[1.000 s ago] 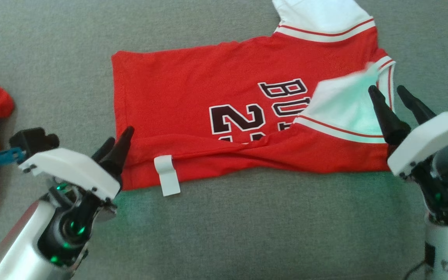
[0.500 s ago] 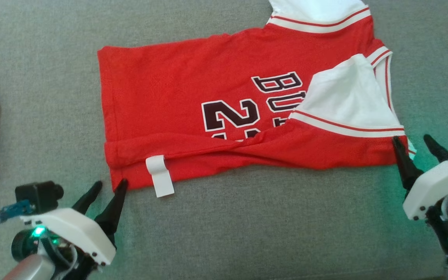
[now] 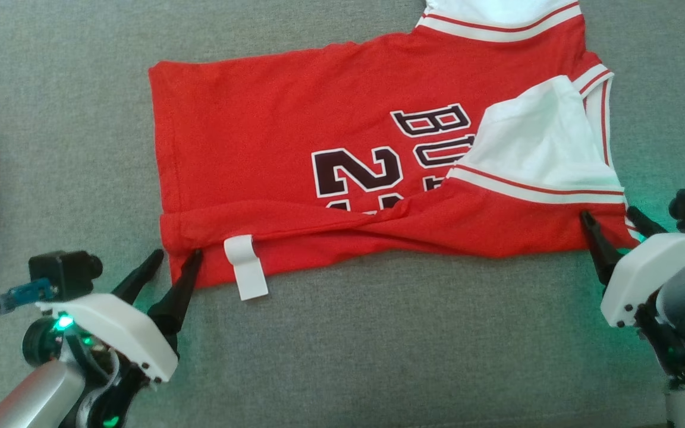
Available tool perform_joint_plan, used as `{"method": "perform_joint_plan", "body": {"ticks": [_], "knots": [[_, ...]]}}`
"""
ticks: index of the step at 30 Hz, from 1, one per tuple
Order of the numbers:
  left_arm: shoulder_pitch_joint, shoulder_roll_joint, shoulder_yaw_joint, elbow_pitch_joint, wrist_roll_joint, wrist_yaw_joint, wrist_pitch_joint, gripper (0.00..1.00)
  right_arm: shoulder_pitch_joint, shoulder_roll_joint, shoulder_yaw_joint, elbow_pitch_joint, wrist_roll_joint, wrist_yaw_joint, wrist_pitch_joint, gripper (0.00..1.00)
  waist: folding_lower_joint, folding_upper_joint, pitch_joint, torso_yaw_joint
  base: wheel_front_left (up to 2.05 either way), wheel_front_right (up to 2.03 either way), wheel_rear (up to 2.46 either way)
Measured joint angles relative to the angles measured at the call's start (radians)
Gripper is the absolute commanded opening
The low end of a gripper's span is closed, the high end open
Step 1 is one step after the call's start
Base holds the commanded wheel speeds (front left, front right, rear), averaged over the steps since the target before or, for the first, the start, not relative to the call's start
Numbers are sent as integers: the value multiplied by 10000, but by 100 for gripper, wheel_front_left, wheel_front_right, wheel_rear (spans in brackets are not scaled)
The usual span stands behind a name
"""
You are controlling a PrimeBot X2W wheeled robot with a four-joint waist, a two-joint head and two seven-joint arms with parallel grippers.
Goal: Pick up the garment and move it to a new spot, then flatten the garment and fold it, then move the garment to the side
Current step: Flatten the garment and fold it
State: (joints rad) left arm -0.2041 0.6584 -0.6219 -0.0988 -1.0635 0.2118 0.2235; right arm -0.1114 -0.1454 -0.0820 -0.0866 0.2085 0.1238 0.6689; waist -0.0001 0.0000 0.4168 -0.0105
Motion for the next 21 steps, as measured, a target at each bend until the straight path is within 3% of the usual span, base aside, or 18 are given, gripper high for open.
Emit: {"method": "perform_joint_plan", "body": {"ticks": [14, 15, 16, 21], "knots": [[-87, 84, -284, 2, 180, -290, 324, 100, 29, -485, 625, -128, 552, 0, 717, 100, 0, 0, -42, -168, 0, 0, 0], [-131, 115, -328, -2, 178, -355, 389, 40, 30, -569, 692, -128, 591, 0, 761, 58, 0, 0, -43, -177, 0, 0, 0], [-183, 150, -391, -15, 182, -422, 451, 0, 24, -583, 696, -123, 669, 0, 792, 0, 0, 0, -44, -184, 0, 0, 0], [-298, 61, -616, 40, -268, -997, 849, 0, 1, -424, 525, 29, 1371, 0, 988, 0, 2, 0, -251, -178, 0, 0, 0]]}}
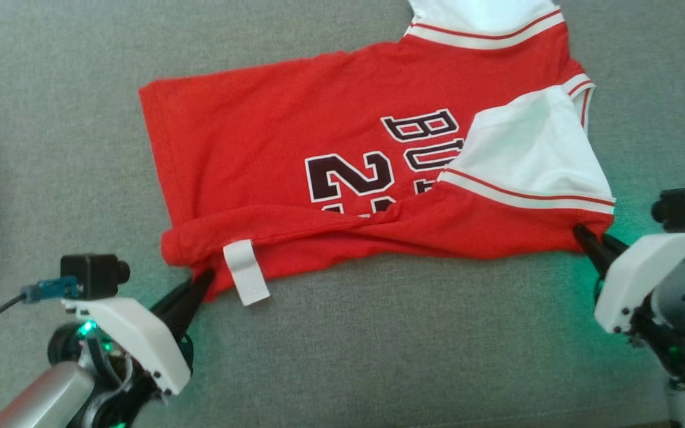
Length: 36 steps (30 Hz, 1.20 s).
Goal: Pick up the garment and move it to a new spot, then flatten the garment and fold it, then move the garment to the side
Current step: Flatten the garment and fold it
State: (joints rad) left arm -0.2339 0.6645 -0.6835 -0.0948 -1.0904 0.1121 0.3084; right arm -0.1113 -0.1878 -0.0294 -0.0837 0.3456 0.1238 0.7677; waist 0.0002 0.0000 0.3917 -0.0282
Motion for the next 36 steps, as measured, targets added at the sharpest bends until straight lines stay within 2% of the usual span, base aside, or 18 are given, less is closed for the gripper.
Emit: {"method": "perform_joint_plan", "body": {"ticks": [4, 8, 11, 14, 15, 16, 17, 18, 19, 20, 21, 22, 25, 28, 32, 36], "knots": [[350, 196, 125, -251, -844, -313, 278, 0, 20, -100, -495, -188, 1005, 0, 617, 0, 1, 0, -287, 28, 0, 0, 0], [1038, 892, 443, -1172, -1741, -610, 617, 0, 359, -874, -1131, -1214, 2054, 2, 1879, 0, 0, 0, -570, 81, 0, 0, 0], [1546, 1406, 690, -1896, -2435, -780, 884, 0, 1219, -1523, -1647, -1939, 2452, 2, 2966, 0, -2, 0, -698, 137, 0, 0, 0], [2104, 1730, 748, -2343, -2846, -786, 913, 0, 2254, -1758, -2019, -2332, 2811, 2, 3777, 0, -3, 0, -732, 173, 0, 0, 0], [2460, 1893, 750, -2370, -2834, -817, 857, 0, 2717, -1791, -2067, -2523, 2880, 2, 3866, 3, -2, 0, -711, 166, 0, 0, 0], [2586, 1916, 736, -2362, -2792, -815, 848, 0, 2835, -1787, -2057, -2579, 2859, 2, 3841, 82, -2, 0, -697, 159, 0, 0, 0], [2696, 1916, 690, -2341, -2704, -809, 798, 0, 2923, -1791, -1990, -2606, 2813, 2, 3799, 100, -2, 0, -681, 150, 0, 0, 0], [2790, 1902, 635, -2295, -2564, -786, 713, 0, 2987, -1791, -1912, -2604, 2742, 2, 3745, 100, -3, 0, -656, 140, 0, 0, 0], [2875, 1885, 573, -2194, -2401, -698, 606, 24, 3080, -1797, -1820, -2591, 2621, 2, 3628, 100, -2, 0, -628, 134, 0, 0, 0], [2924, 1848, 497, -2023, -2243, -652, 512, 78, 3184, -1814, -1695, -2566, 2516, 2, 3496, 100, -1, 0, -604, 133, 0, 0, 0], [2964, 1787, 428, -1894, -2107, -548, 405, 78, 3292, -1827, -1597, -2562, 2474, 2, 3379, 100, -2, 0, -586, 133, 0, 0, 0], [3005, 1737, 372, -1795, -1896, -468, 291, 100, 3376, -1862, -1515, -2569, 2428, 2, 3231, 100, -2, 0, -570, 133, 0, 0, 0], [3033, 1712, 462, -1685, -1285, -82, -284, 100, 3366, -2073, -1655, -2846, 2426, 2, 2767, 100, -3, 0, -524, 136, 0, 0, 0], [2962, 1639, 1118, -1714, -1045, 491, -993, 100, 2642, -2207, -1847, -3392, 2485, 2, 2518, 100, -3, 0, -413, 134, 0, 0, 0], [1961, 1256, 1732, -1720, -857, 1005, -1546, 100, 273, -2360, -1475, -3359, 1998, 2, 2215, 100, -2, 0, -46, 221, 0, 0, 0], [135, 531, 1413, -1179, -324, 1032, -1271, 100, -2383, -2332, -397, -1910, 970, 2, 1845, 100, 1, -1, 464, 429, 0, 0, 0]]}}
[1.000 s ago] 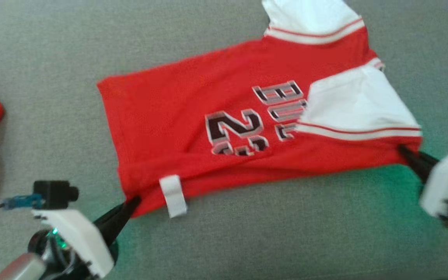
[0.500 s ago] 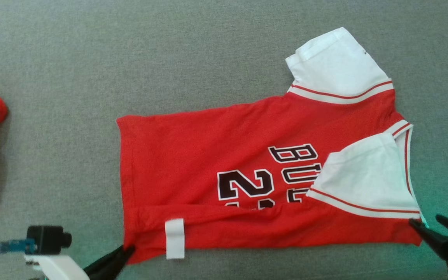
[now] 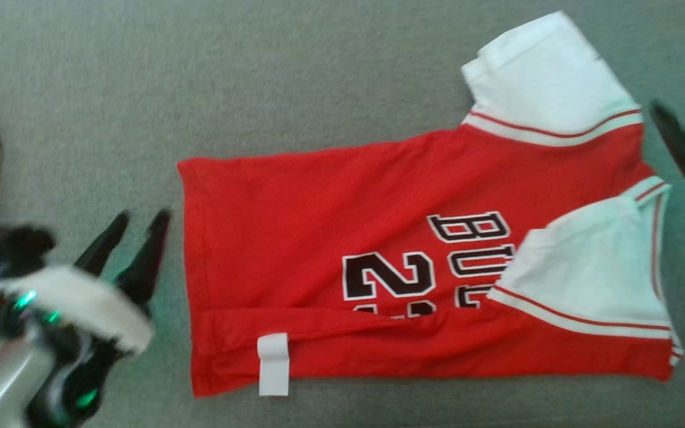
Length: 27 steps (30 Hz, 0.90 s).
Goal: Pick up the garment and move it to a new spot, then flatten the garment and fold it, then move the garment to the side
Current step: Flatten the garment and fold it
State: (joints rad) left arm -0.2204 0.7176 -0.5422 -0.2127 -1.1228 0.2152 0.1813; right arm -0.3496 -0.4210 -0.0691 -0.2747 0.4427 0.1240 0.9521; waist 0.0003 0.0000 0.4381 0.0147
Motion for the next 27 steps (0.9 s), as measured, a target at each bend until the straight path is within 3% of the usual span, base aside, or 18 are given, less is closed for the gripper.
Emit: {"method": "perform_joint_plan", "body": {"ticks": [4, 13, 21, 27], "knots": [[-1169, -642, -731, 817, 738, -127, 288, 100, -1216, 15, 679, 1494, -744, 0, -416, 100, 0, 0, 296, 326, 0, 0, 0], [-2984, -2019, -1787, 2343, 1310, -1210, 612, 100, -3009, 151, 1210, 4717, -1724, 0, -1557, 100, -1, 0, 885, 1278, 0, 0, 0], [-3385, -2449, -1962, 2794, 1250, -1636, 700, 100, -3516, 251, 1348, 5509, -1434, 0, -1793, 100, -4, 0, 913, 1382, 0, 0, 0], [-3655, -2518, -2019, 3060, 1277, -1651, 794, 100, -3619, 295, 1653, 5616, -679, -2, -1756, 100, -4, 0, 946, 1236, 0, 0, 0]]}}
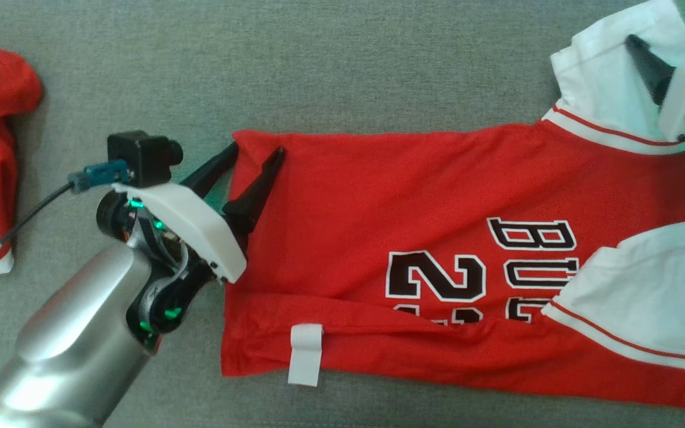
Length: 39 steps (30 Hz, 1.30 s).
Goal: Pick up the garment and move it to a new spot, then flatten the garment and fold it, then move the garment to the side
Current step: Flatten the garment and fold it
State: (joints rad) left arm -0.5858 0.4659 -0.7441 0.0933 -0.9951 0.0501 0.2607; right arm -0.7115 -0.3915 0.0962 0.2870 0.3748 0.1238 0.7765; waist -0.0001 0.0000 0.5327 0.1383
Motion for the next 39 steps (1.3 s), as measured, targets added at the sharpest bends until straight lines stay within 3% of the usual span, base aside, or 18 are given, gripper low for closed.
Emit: {"method": "perform_joint_plan", "body": {"ticks": [1, 2, 3, 4, 11, 18, 21, 25, 32, 33, 34, 35, 36, 39], "knots": [[-92, -2, -27, 42, 21, -94, 38, 100, -29, 2, 128, -35, 198, 0, 10, 64, 0, 0, 13, -23, 0, 0, 0], [-189, -15, -36, 107, 19, -157, 77, 92, -63, 4, 276, -88, 399, 0, -27, 37, 0, 0, 27, -43, 0, 0, 0], [-295, -61, -44, 194, 19, -163, 109, 92, -90, 25, 366, -107, 568, 0, -90, 37, 0, 0, 38, -63, 0, 0, 0], [-373, -102, -38, 278, 19, -165, 105, 0, -135, 27, 543, -113, 740, 0, -125, 0, 1, 0, 39, -83, 0, 0, 0], [-521, -286, 201, 882, -2, -242, -416, 0, -554, 58, 148, 332, 648, 2, -2023, 0, 3, 0, -191, -186, 0, 0, 0], [-399, -242, 949, 487, -407, -221, -1183, 0, -818, -138, 52, -203, 1001, 2, -2316, 0, 2, 0, -697, -410, 0, 0, 0], [91, -142, 1049, -130, -545, -180, -1482, 0, 268, -445, 105, -1152, 1277, 2, -2309, 0, 2, 0, -981, -546, 0, 0, 0], [1675, 157, 1237, -1290, -970, 35, -1839, 0, 2858, -581, -280, -2675, 1511, 2, -2050, 0, 0, 0, -1384, -805, 0, 0, 0], [4171, 840, 1365, -2606, -1300, 656, -2372, 0, 6241, -38, -1348, -4638, 1335, 2, -1494, 0, -2, 0, -1820, -1402, 0, 0, 0], [4368, 890, 1361, -2625, -1298, 752, -2405, 0, 6410, 52, -1315, -4677, 1175, 0, -1444, 10, -2, 0, -1855, -1477, 0, 0, 0], [4368, 890, 1361, -2625, -1298, 752, -2405, 25, 6410, 52, -1315, -4677, 1175, 0, -1444, 100, -2, 0, -1855, -1477, 0, 0, 0], [4523, 968, 1360, -2596, -1271, 863, -2445, 53, 6526, 56, -1204, -4690, 988, 2, -1411, 100, -1, 0, -1891, -1540, 0, 0, 0], [4631, 1068, 1342, -2531, -1089, 999, -2456, 100, 6592, 75, -1133, -4690, 849, 2, -1331, 100, -1, 0, -1930, -1593, 0, 0, 0], [4801, 1429, 1337, -2107, -456, 1375, -2759, 100, 6601, 291, -1064, -4683, 823, 2, -1195, 100, -1, 0, -2033, -1700, 0, 0, 0]]}}
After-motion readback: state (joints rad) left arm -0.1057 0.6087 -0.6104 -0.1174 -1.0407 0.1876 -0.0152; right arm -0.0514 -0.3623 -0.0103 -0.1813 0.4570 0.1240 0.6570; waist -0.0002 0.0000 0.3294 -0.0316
